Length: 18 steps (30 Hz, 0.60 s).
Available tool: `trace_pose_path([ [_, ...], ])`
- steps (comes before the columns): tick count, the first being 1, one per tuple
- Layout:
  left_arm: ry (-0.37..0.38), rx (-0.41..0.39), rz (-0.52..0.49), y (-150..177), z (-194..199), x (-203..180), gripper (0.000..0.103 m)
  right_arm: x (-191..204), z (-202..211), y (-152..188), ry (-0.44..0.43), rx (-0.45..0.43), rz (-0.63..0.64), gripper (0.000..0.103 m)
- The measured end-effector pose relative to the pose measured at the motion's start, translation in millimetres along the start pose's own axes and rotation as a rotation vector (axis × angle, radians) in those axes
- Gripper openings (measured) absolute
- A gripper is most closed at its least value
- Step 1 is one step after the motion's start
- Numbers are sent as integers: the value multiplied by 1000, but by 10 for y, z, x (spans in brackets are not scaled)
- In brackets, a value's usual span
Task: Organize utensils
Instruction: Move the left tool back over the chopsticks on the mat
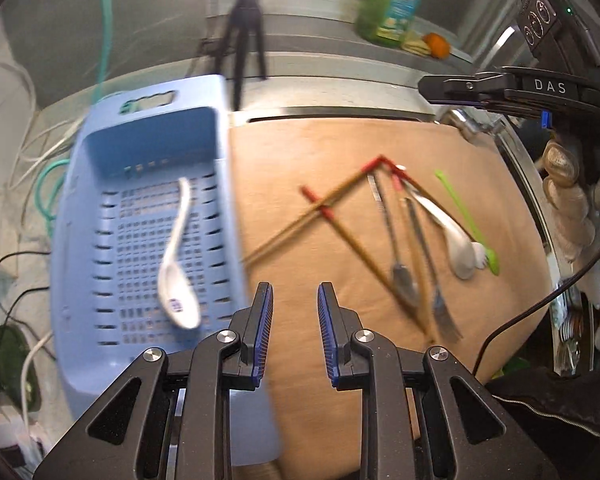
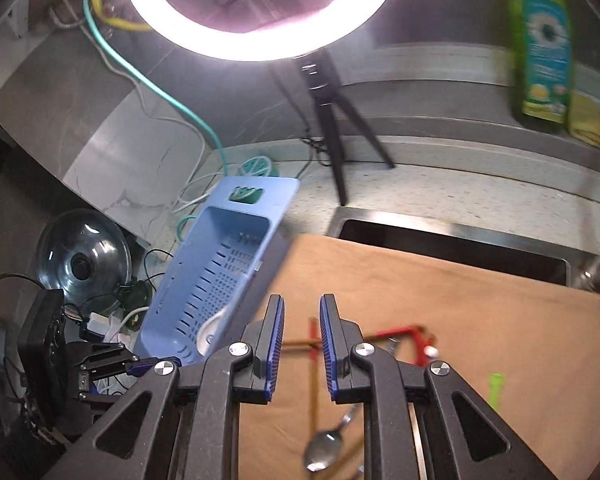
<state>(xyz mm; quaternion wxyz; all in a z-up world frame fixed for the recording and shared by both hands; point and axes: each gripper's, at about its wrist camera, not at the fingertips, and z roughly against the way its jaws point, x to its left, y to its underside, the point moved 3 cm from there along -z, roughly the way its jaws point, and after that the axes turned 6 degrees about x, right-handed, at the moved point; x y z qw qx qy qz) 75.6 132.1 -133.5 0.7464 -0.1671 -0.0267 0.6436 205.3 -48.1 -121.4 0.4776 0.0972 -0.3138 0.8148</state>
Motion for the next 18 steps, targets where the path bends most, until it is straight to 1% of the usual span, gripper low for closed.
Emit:
trace_pose_path([
  [2,12,3,-15,-14,-39,-116,22,-151,129,84,30,-7,-8,23],
  [4,25,10,-27,-33,-95,-223,22,-305,250,167,71,-18,-14,36],
  [6,33,18,-36,-43,-150,-311,22,-464,347,252,123,-16,-31,43],
  [9,44,30,-59,-72,-238,-459,22,-684,446,389,160,-1,-63,43],
  [12,46,32,-79,-112,-296,-551,22,-833,507,520,163,10,-81,43],
  [15,30,36,-96,-195,-352,-581,22,-952,531,641,185,20,-93,43],
  [18,2,45,-115,-308,-410,-559,22,-1045,517,745,178,36,-117,42],
])
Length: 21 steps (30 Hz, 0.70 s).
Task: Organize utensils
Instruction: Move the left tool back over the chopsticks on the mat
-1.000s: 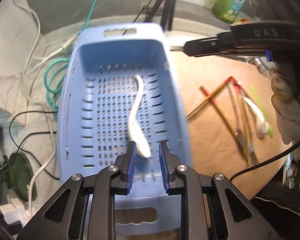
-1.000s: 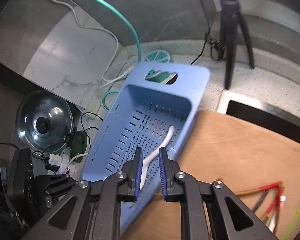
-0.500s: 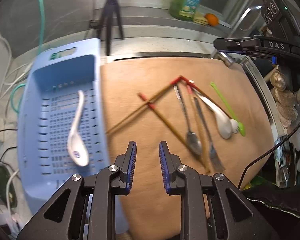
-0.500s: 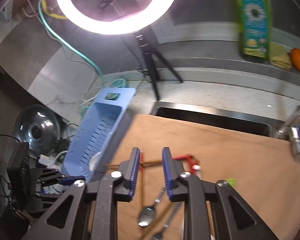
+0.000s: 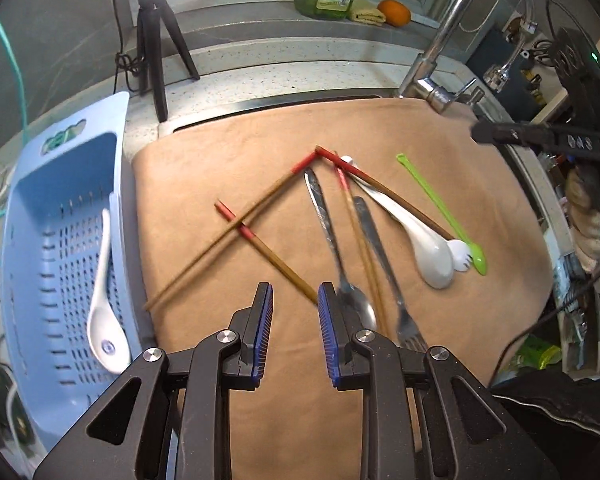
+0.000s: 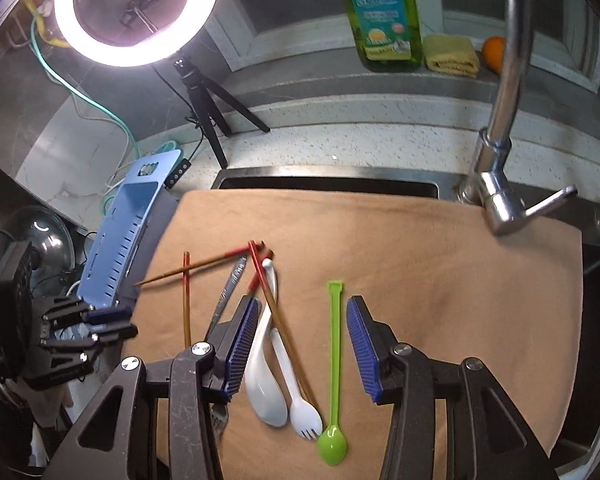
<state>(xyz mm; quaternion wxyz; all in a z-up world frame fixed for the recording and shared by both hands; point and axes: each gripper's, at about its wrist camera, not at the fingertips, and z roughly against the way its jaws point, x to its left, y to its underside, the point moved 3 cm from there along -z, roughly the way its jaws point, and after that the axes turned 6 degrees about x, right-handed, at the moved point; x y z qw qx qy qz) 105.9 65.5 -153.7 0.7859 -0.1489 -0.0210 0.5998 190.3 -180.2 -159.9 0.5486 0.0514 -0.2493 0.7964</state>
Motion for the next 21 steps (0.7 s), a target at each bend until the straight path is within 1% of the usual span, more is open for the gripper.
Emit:
trace_pose_path([
  [3,-27,16,-16,-132,-65,57,22,-15,-64,70,-4,15,-3,40],
  [6,-59,36,-58,-267,-155,67,22,49,-221,101,-7,47,12,34],
  [9,-71,73,-97,-386,-283,41,22,116,-392,105,-14,76,20,29],
  [12,-102,102,-148,-479,-411,0,22,207,-593,68,-6,112,47,28],
  [15,-113,132,-178,-543,-536,-18,22,257,-729,63,-6,145,60,24],
  [21,-120,176,-205,-618,-734,-10,22,233,-924,38,-2,194,54,21],
])
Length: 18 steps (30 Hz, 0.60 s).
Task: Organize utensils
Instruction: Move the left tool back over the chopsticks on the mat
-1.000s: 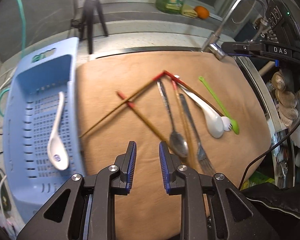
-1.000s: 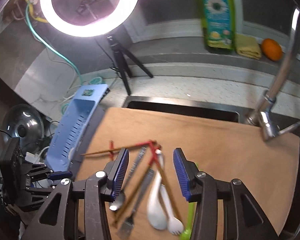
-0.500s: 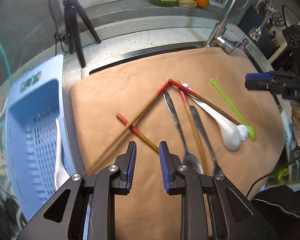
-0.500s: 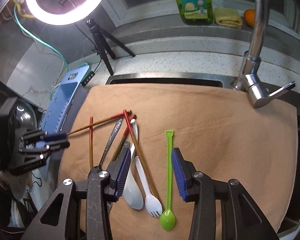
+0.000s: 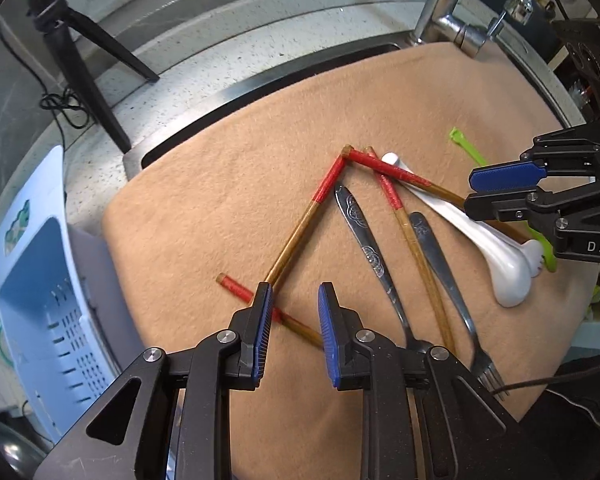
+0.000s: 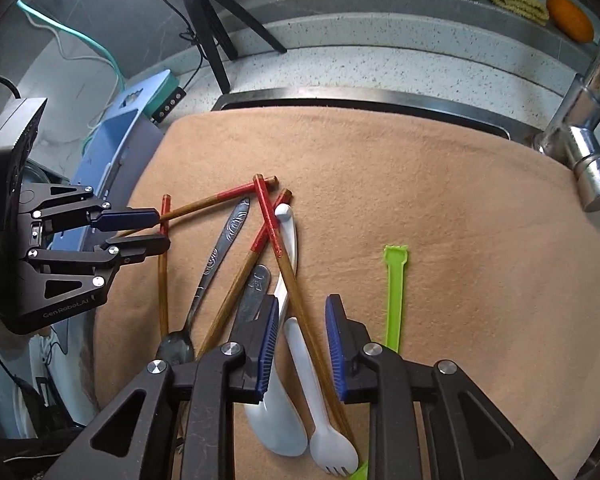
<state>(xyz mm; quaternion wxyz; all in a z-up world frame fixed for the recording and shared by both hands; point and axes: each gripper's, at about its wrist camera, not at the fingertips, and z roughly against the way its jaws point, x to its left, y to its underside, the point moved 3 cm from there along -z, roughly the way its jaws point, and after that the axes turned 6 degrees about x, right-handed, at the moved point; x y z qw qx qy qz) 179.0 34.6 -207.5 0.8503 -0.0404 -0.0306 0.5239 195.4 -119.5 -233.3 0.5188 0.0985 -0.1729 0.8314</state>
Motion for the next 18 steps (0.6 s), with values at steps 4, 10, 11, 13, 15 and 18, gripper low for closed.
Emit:
trace_pose_path([
  [4,-3,11,-13,-67,-62,-29,22,-21,-43,-40,-5,11,-3,20],
  [10,-7,19,-30,-111,-119,-46,22,9,-82,-94,-2,21,13,17],
  [11,-10,20,-31,-111,-122,-40,22,24,-102,-99,2,26,21,16],
  [13,-14,23,-39,-105,-134,-42,18,45,-131,-108,13,34,36,15],
  [15,-9,28,-40,-130,-161,-48,12,40,-145,-111,13,40,34,14],
  [18,0,26,-40,-130,-164,-46,12,2,-129,-109,-17,45,18,10],
])
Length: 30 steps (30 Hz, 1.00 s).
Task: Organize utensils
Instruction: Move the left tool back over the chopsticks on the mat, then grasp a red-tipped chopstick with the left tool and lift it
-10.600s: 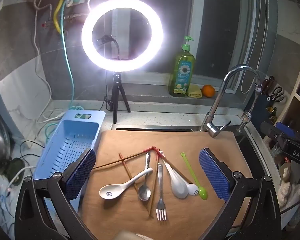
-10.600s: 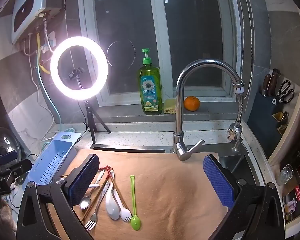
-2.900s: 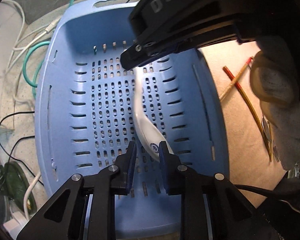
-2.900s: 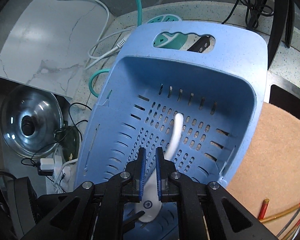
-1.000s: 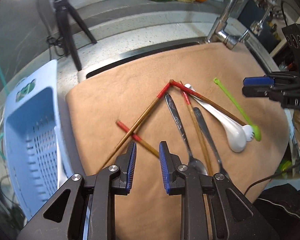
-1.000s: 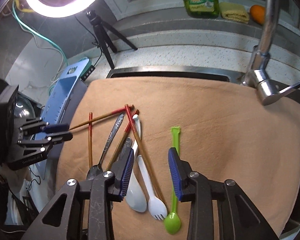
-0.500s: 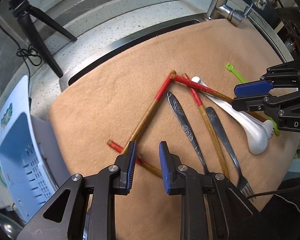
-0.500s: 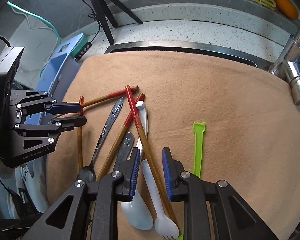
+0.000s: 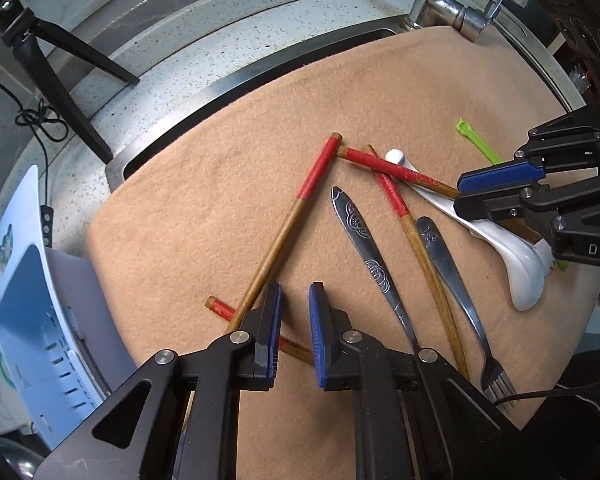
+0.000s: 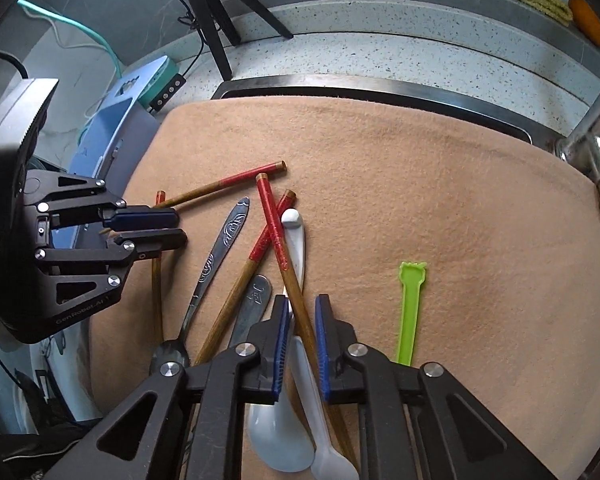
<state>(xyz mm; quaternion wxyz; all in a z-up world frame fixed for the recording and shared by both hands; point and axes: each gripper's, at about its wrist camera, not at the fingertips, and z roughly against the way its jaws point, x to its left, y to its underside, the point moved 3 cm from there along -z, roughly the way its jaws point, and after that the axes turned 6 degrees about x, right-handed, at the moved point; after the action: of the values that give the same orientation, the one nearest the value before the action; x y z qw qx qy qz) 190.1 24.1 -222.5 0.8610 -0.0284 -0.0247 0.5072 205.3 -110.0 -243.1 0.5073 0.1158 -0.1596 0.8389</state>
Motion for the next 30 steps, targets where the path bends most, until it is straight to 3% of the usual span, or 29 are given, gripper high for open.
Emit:
trace_pose_path([
  [6,10,2,-4,-64,-42,22,12,-24,-13,-6,-11,0,-5,10],
  [9,28,-2,-5,-83,-48,-5,6,-36,-8,-8,-32,-5,-21,10],
  [21,67,1,-45,-20,5,-53,6,-83,20,18,-54,-9,-44,9],
  [23,53,-26,-30,-36,69,-50,9,-92,33,26,-54,-11,-44,9],
  [26,31,-63,-29,-57,179,2,29,-120,52,33,-56,-16,-51,9],
  [30,12,-53,-39,-81,159,41,30,-139,57,37,-60,-20,-56,9],
])
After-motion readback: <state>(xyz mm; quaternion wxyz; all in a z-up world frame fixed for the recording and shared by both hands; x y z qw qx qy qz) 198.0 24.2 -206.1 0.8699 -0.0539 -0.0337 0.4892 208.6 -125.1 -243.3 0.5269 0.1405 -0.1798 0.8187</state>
